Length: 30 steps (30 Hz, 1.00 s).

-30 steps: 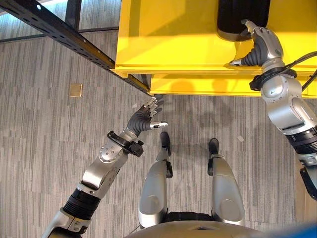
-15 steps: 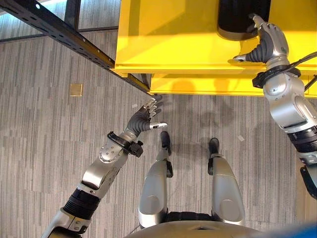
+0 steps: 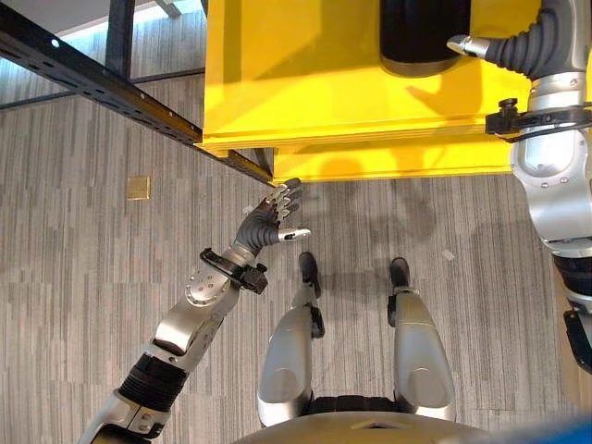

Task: Move parts from the plastic box to the shelf.

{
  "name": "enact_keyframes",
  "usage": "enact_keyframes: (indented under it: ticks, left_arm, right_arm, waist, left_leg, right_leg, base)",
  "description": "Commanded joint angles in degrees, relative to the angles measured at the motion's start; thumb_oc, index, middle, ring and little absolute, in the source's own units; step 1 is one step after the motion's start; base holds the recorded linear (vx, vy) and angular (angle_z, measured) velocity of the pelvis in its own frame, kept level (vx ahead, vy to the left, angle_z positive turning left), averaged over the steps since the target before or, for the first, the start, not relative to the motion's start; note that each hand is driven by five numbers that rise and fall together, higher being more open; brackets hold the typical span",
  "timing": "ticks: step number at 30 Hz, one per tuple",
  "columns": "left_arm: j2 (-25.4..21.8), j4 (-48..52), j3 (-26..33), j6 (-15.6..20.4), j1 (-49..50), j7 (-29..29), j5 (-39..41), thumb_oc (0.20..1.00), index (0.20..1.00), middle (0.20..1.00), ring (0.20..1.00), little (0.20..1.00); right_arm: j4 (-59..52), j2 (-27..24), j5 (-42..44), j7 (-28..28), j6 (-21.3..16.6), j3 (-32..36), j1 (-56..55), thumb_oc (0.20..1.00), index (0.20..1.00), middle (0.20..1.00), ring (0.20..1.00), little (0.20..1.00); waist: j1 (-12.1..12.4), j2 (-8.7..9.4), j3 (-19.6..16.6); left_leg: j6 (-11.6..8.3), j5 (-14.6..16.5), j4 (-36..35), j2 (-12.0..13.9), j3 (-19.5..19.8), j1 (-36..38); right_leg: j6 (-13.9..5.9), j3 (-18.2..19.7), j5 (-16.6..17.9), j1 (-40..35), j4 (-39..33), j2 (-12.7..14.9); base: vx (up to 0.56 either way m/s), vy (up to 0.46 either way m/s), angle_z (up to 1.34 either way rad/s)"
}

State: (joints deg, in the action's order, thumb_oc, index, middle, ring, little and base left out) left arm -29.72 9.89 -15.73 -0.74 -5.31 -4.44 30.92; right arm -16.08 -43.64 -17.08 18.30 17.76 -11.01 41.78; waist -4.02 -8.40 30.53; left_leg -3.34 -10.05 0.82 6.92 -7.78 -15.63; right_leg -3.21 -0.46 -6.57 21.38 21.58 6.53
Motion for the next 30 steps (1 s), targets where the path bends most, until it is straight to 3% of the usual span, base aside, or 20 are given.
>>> enact_keyframes:
  ticks: [1, 6, 10, 13, 17, 21, 26, 29, 30]
  left_arm:
    - [-0.33, 4.90, 0.15, 2.88, 2.53, 1.10, 1.43, 1.000, 1.000, 1.000, 1.000, 1.000]
    - [-0.89, 5.55, 0.89, 2.38, 3.00, 0.61, 0.98, 1.000, 1.000, 1.000, 1.000, 1.000]
    - [-1.87, 5.55, 1.78, 2.92, 3.49, 0.18, 0.51, 1.000, 1.000, 1.000, 1.000, 1.000]
    - [-2.24, 5.14, 1.85, 2.96, 3.57, -0.11, -0.30, 1.000, 1.000, 1.000, 1.000, 1.000]
    - [-2.16, 4.67, 1.19, 2.60, 2.74, 0.19, -1.03, 1.000, 1.000, 1.000, 1.000, 1.000]
    - [-2.22, 4.24, 1.36, 2.74, 2.07, -0.60, -0.90, 1.000, 1.000, 1.000, 1.000, 1.000]
    - [-1.39, 5.48, 2.40, 3.44, 3.40, -1.49, -0.44, 1.000, 1.000, 1.000, 1.000, 1.000]
    - [-0.95, 6.69, 3.27, 3.90, 5.50, -2.17, 0.20, 1.000, 1.000, 1.000, 1.000, 1.000]
    - [0.01, 7.23, 3.91, 4.72, 7.72, -3.00, 0.57, 1.000, 1.000, 1.000, 1.000, 1.000]
  right_arm:
    - [-6.84, -0.65, -1.86, -8.03, -5.44, 1.84, 0.07, 1.000, 1.000, 1.000, 1.000, 1.000]
    - [-12.64, -1.74, 1.02, -18.87, 0.31, -2.49, -1.60, 1.000, 1.000, 1.000, 1.000, 1.000]
    - [-14.30, -4.20, 4.35, -24.68, 1.84, -5.73, -4.31, 1.000, 1.000, 1.000, 1.000, 1.000]
    - [-13.87, -5.21, -0.97, -29.59, 3.12, -8.52, -5.86, 1.000, 1.000, 1.000, 1.000, 1.000]
    - [-8.33, -5.74, -5.77, -29.54, 7.16, -10.55, -3.87, 1.000, 1.000, 1.000, 1.000, 1.000]
    - [-3.23, -4.32, -0.80, -24.52, 4.00, -10.53, -2.03, 1.000, 1.000, 1.000, 1.000, 1.000]
    - [-8.13, -2.99, 14.86, -22.50, 5.34, -7.27, -6.71, 1.000, 1.000, 1.000, 1.000, 1.000]
    - [-10.28, -2.00, 24.27, -18.86, 3.08, -3.72, -14.96, 1.000, 1.000, 1.000, 1.000, 1.000]
    - [-11.08, -0.58, 29.91, -16.90, -0.85, 0.71, -24.20, 1.000, 1.000, 1.000, 1.000, 1.000]
  waist:
    - [-0.14, 1.55, -3.53]
    - [-0.15, 2.20, -3.60]
    - [-0.26, 3.53, -3.49]
    - [0.26, 4.20, -3.56]
    - [0.93, 4.33, -3.21]
    - [1.40, 4.03, -2.69]
    - [0.62, 4.58, -3.97]
    - [-0.30, 5.22, -5.38]
    - [-1.45, 5.94, -6.95]
  left_leg:
    - [0.12, 8.53, 1.48, -1.86, 1.31, 3.63]
    - [0.24, 8.48, 1.62, -1.62, 0.98, 3.57]
    - [0.26, 8.21, 1.48, -1.36, 0.92, 3.35]
    - [0.44, 8.13, 1.84, -1.10, 1.14, 2.95]
    - [0.56, 7.88, 2.12, -1.12, 1.61, 2.24]
    - [0.71, 7.64, 2.05, -1.50, 2.00, 1.87]
    - [0.59, 8.13, 1.47, -1.34, 1.33, 3.55]
    - [0.60, 8.54, 1.34, -0.96, 0.80, 5.21]
    - [0.77, 8.88, 0.63, -0.64, -0.08, 7.06]
  right_leg:
    - [0.22, 0.49, -0.79, -4.27, -5.43, -2.45]
    - [0.35, 0.34, -0.85, -4.39, -5.44, -2.77]
    - [0.30, 0.03, -0.54, -4.76, -6.09, -3.06]
    - [0.29, -0.61, -0.51, -4.99, -6.15, -3.28]
    - [0.55, -1.13, -0.62, -4.86, -6.03, -3.44]
    - [0.72, -1.45, -0.61, -4.58, -5.81, -3.39]
    - [0.55, -1.09, -0.66, -6.13, -6.67, -3.35]
    - [0.28, -0.90, -0.45, -7.90, -7.64, -3.21]
    - [-0.22, -0.68, 0.15, -9.74, -9.27, -3.14]
  base:
    - [-0.01, -0.008, -0.06]
    - [-0.03, -0.023, -0.03]
    - [-0.05, -0.049, 0.01]
    - [-0.01, -0.080, 0.01]
    - [0.01, -0.048, 0.09]
    - [-0.01, 0.000, 0.05]
    - [-0.01, 0.065, 0.02]
    - [0.02, 0.113, 0.00]
    - [0.02, 0.122, -0.04]
